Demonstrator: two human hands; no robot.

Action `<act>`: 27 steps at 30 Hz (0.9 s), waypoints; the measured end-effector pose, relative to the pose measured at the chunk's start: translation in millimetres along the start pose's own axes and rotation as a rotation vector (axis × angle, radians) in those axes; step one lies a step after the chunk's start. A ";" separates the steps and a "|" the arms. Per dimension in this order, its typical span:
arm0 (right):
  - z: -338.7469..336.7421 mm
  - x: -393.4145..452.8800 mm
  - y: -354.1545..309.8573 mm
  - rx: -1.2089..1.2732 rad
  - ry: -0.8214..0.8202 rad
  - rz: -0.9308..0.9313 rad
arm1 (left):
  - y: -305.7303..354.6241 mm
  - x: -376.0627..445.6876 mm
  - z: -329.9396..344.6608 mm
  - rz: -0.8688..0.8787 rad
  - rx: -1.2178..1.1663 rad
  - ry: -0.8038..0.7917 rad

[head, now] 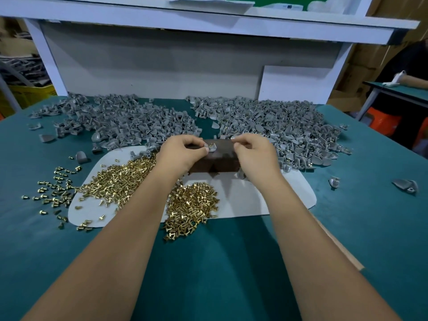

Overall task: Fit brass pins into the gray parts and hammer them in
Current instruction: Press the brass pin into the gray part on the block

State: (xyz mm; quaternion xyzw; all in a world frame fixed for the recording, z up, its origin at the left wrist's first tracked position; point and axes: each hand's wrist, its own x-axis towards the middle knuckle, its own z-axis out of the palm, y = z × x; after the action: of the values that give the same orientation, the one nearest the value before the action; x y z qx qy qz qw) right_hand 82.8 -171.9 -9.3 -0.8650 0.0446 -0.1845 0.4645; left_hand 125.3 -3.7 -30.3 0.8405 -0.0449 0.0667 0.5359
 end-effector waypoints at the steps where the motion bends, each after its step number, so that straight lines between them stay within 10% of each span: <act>1: -10.0 -3.4 4.0 -0.176 0.065 0.020 | 1.0 -0.4 0.0 -0.008 0.022 0.006; 6: -39.4 -29.5 20.1 -0.788 -0.016 0.207 | 7.1 -4.2 5.4 -0.020 0.070 0.067; 15: -24.9 -40.5 22.0 -1.022 0.047 0.093 | 6.3 -15.3 19.2 0.004 0.026 0.200; 27: -31.8 -42.0 6.4 -0.696 0.470 -0.178 | 4.8 -22.4 12.6 0.050 0.068 0.160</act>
State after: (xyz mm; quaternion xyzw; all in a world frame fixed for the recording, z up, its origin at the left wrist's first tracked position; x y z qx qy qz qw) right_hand 32.9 -190.1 -10.3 -0.9051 0.1338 -0.3899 0.1045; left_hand 103.4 -17.0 -34.8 0.8488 -0.0207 0.1487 0.5070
